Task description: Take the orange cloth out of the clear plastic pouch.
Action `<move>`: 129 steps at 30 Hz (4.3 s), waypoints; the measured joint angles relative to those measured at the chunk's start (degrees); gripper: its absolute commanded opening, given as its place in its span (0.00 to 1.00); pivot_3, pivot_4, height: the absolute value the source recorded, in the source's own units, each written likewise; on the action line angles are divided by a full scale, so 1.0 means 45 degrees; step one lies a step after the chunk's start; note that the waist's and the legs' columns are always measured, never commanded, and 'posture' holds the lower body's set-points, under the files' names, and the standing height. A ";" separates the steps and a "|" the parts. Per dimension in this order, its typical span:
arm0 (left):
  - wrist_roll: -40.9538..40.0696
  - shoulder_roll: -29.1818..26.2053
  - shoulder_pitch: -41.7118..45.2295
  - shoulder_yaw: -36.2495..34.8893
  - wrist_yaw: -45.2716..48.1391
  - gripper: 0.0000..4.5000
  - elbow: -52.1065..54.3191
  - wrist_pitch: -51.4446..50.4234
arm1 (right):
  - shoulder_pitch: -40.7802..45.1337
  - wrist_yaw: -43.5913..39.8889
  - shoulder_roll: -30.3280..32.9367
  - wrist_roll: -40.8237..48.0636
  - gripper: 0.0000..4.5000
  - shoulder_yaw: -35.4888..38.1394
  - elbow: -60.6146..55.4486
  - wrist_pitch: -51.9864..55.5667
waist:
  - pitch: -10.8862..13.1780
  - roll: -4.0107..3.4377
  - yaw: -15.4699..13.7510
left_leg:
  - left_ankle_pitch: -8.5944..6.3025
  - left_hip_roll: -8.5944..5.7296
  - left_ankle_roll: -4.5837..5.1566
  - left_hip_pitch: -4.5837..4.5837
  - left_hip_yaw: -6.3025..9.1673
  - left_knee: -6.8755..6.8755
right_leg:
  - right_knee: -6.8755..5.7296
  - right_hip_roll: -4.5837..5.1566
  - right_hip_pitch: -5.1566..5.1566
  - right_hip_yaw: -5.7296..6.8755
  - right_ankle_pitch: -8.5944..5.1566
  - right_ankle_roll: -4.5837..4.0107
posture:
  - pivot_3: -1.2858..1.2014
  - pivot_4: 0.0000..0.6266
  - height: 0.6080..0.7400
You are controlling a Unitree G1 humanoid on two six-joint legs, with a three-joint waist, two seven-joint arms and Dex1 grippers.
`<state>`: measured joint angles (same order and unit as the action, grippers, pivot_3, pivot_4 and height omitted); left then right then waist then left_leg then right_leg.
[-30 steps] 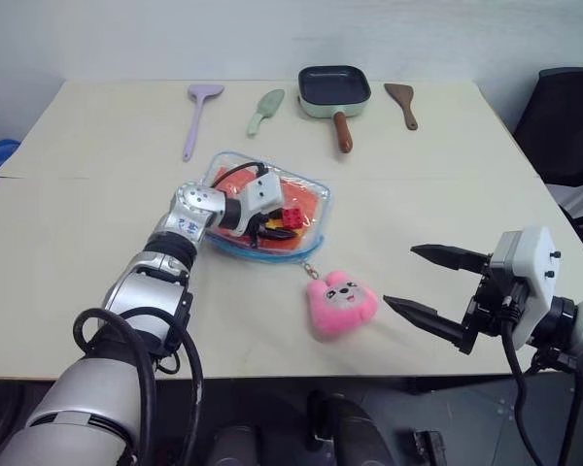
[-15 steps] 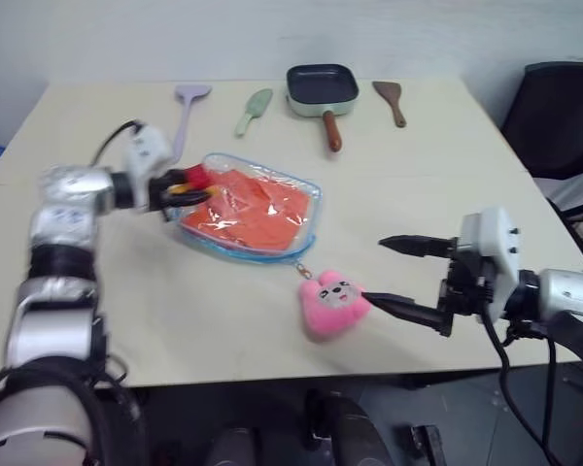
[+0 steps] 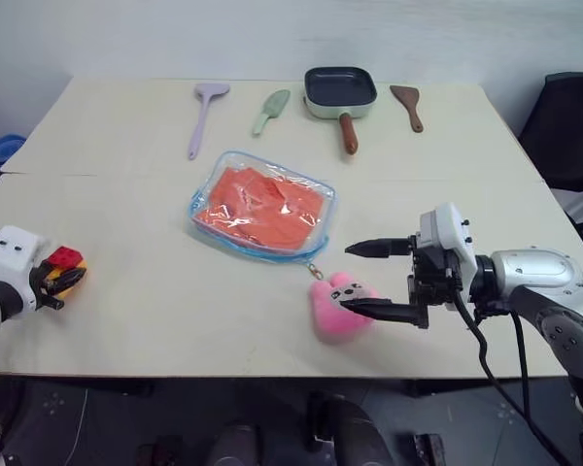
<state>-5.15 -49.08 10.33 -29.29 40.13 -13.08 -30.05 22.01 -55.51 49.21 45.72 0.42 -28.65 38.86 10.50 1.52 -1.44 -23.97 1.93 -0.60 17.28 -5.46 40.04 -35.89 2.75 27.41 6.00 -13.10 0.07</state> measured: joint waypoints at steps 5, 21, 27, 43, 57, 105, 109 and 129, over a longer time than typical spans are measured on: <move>-0.0274 0.0071 -0.0539 -0.0148 -0.0715 0.84 0.0079 -0.0127 | 0.0051 -0.0223 -0.0027 -0.0110 1.00 -0.0002 0.0302 0.0000 | 0.0000 0.0000 0.0096 | -0.0003 0.0013 -0.0009 -0.0012 -0.0010 -0.0005 | -0.0002 -0.0006 0.0003 -0.0003 -0.0001 -0.0002 | 0.52 0.24 1.00; -0.4549 -0.3723 0.1559 -0.0140 0.5000 0.96 0.3263 0.0013 | -0.0373 0.0163 -0.0161 -0.0130 1.00 0.0191 0.0190 0.0027 | 0.0010 -0.0051 0.0029 | -0.0004 -0.0017 -0.0022 -0.0021 -0.0031 -0.0002 | 0.0009 -0.0005 0.0001 -0.0017 -0.0005 -0.0007 | 0.52 0.24 1.00; 0.0106 -0.2584 0.5699 0.5915 0.5063 0.96 -0.0726 0.6535 | -0.0896 0.0980 -0.0279 -0.0048 1.00 0.0766 -0.0516 0.0238 | 0.0008 -0.0045 -0.0014 | 0.0013 -0.0054 -0.0056 -0.0018 -0.0144 0.0002 | 0.0002 -0.0068 0.0001 -0.0018 -0.0007 -0.0026 | 0.52 0.24 1.00; 0.5576 0.1402 1.1697 1.0741 0.3181 0.96 -1.0662 1.5283 | -0.2352 0.3688 -0.0645 0.0867 1.00 0.1674 -0.2871 0.0887 | 0.0000 -0.0012 0.0068 | -0.0005 -0.0051 -0.0015 -0.0008 -0.0202 0.0004 | -0.0002 -0.0068 0.0013 -0.0008 0.0016 0.0006 | 0.52 0.24 1.00; 0.5166 0.1964 1.1732 1.0361 0.4350 0.35 -1.1466 1.5328 | -0.2736 0.4278 -0.0592 0.1101 1.00 0.1879 -0.3347 0.0887 | -0.0001 -0.0010 0.0049 | -0.0006 -0.0049 -0.0009 -0.0011 -0.0199 0.0004 | 0.0000 -0.0069 0.0011 0.0012 0.0017 0.0007 | 0.52 0.24 1.00; 0.1593 0.0901 0.4026 0.9300 0.4682 0.10 0.1033 1.2919 | -0.2985 0.3009 -0.0038 0.0589 1.00 0.2000 -0.2993 0.0840 | -0.0001 -0.0011 0.0016 | -0.0002 -0.0005 0.0005 -0.0019 -0.0051 0.0006 | 0.0012 -0.0040 -0.0009 -0.0035 0.0016 0.0010 | 0.52 0.24 1.00; 0.1640 0.0890 0.4037 0.9241 0.4700 0.10 0.1189 1.2865 | -0.2997 0.3006 -0.0038 0.0587 1.00 0.2000 -0.2993 0.0839 | -0.0001 -0.0011 0.0014 | -0.0002 -0.0007 0.0005 -0.0017 -0.0051 0.0006 | 0.0010 -0.0040 -0.0011 -0.0034 0.0017 0.0010 | 0.52 0.24 1.00; -0.3400 -0.0657 0.4668 0.7670 0.6936 0.68 0.3918 0.4021 | -0.2567 0.1233 0.1055 -0.0773 1.00 0.1929 -0.1539 0.0119 | -0.0001 -0.0010 0.0025 | -0.0001 -0.0017 0.0003 -0.0015 -0.0048 0.0010 | 0.0015 -0.0056 -0.0013 -0.0038 0.0015 0.0009 | 0.52 0.24 1.00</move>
<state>-20.45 -52.04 31.34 5.22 71.34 4.55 -11.95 10.46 -49.97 53.95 42.25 9.10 -35.57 39.40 10.50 1.48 -1.33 -23.98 1.86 -0.59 17.22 -5.68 40.09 -35.82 2.50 27.35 5.83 -13.03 0.11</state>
